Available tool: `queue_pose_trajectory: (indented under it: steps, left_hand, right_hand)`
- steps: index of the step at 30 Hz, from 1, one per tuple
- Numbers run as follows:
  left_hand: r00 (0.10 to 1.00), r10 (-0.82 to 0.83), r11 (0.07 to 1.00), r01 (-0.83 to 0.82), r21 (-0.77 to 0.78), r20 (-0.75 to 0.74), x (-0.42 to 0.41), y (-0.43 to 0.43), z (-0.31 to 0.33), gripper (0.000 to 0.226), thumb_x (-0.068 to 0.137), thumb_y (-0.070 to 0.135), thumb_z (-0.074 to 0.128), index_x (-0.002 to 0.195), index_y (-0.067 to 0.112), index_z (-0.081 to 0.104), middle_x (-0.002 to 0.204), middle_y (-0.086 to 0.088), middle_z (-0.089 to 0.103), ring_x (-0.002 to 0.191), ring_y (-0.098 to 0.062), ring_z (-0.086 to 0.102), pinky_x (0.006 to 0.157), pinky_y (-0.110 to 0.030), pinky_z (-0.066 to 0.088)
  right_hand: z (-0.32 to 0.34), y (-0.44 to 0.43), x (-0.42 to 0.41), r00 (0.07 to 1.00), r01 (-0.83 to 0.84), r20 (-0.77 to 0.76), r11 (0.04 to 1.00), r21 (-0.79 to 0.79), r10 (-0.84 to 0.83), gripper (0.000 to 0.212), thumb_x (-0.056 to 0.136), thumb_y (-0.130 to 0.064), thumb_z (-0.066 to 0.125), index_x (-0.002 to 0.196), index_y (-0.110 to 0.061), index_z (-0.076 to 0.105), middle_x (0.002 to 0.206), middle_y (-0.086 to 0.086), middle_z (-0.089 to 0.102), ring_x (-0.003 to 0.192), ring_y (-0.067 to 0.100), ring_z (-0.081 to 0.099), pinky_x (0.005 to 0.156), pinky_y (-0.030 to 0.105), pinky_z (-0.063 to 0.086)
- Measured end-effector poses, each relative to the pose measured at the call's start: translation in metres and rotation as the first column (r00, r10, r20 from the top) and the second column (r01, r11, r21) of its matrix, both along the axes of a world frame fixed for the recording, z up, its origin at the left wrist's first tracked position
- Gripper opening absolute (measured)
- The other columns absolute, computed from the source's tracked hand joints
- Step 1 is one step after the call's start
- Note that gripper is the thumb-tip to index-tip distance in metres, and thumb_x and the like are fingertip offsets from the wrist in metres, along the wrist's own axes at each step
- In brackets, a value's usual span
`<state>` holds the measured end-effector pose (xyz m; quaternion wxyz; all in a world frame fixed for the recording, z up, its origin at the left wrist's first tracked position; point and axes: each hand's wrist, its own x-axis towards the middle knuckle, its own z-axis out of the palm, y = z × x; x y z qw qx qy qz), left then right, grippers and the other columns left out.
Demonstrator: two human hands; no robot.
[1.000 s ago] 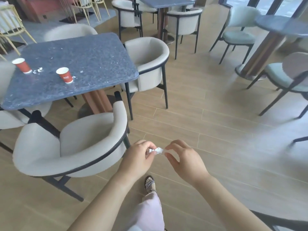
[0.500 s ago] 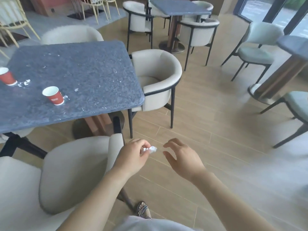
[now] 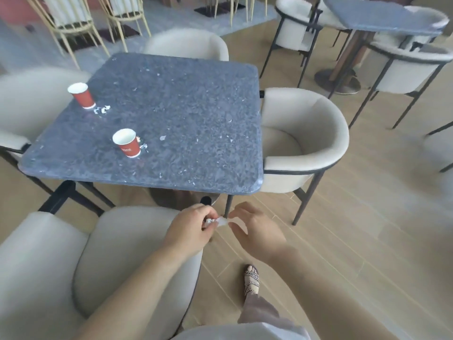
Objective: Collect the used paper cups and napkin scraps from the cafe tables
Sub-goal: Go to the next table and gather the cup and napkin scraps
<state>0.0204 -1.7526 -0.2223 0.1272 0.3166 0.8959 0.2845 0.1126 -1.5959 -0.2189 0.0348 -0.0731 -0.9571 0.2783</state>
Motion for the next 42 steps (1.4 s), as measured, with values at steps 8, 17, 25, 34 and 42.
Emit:
queue_pose_trajectory:
  steps: [8,17,25,34,42]
  left_hand:
    - [0.977,0.213,0.977,-0.213,0.027,0.0,-0.074,0.076,0.003,0.005,0.083,0.031,0.062,0.086,0.028,0.06,0.085,0.013,0.06,0.068,-0.007,0.053,0.065,-0.028,0.046]
    - [0.862,0.504,0.864,-0.504,-0.015,0.044,-0.1,0.048,-0.014,0.006,0.082,0.029,0.061,0.088,0.03,0.06,0.086,0.015,0.061,0.067,-0.002,0.052,0.063,-0.016,0.037]
    - [0.781,0.624,0.782,-0.624,-0.012,0.038,-0.177,0.0,-0.006,0.006,0.082,0.029,0.06,0.088,0.029,0.06,0.09,0.012,0.061,0.072,-0.007,0.054,0.068,-0.027,0.048]
    - [0.816,0.577,0.816,-0.576,-0.042,0.023,-0.258,-0.033,-0.017,0.007,0.082,0.025,0.061,0.089,0.026,0.063,0.082,0.012,0.053,0.075,-0.012,0.052,0.063,-0.024,0.035]
    - [0.729,0.684,0.727,-0.679,-0.099,0.03,-0.331,-0.052,-0.03,0.012,0.083,0.025,0.06,0.094,0.025,0.063,0.102,0.006,0.061,0.076,-0.01,0.048,0.063,-0.023,0.033]
  right_hand:
    - [0.006,0.082,-0.111,0.976,-0.22,-0.014,0.976,-0.012,0.219,0.021,0.089,-0.022,0.052,0.109,-0.018,0.058,0.114,-0.002,0.054,0.101,0.02,0.055,0.075,0.035,0.049]
    - [-0.012,0.074,-0.199,0.865,-0.496,0.076,0.868,-0.021,0.496,0.028,0.093,-0.029,0.047,0.118,-0.019,0.054,0.122,-0.003,0.05,0.109,0.019,0.052,0.083,0.035,0.048]
    - [-0.01,0.023,-0.284,0.785,-0.615,0.086,0.788,-0.007,0.614,0.028,0.092,-0.024,0.049,0.118,-0.015,0.054,0.122,0.0,0.05,0.101,0.021,0.055,0.074,0.026,0.043]
    - [-0.018,-0.002,-0.356,0.793,-0.603,0.112,0.797,0.005,0.599,0.027,0.092,-0.028,0.047,0.117,-0.017,0.053,0.122,-0.001,0.05,0.093,0.022,0.057,0.071,0.03,0.044]
    - [-0.037,-0.013,-0.42,0.762,-0.636,0.138,0.771,-0.024,0.633,0.023,0.091,-0.024,0.049,0.112,-0.014,0.055,0.119,0.001,0.052,0.1,0.022,0.056,0.073,0.029,0.045]
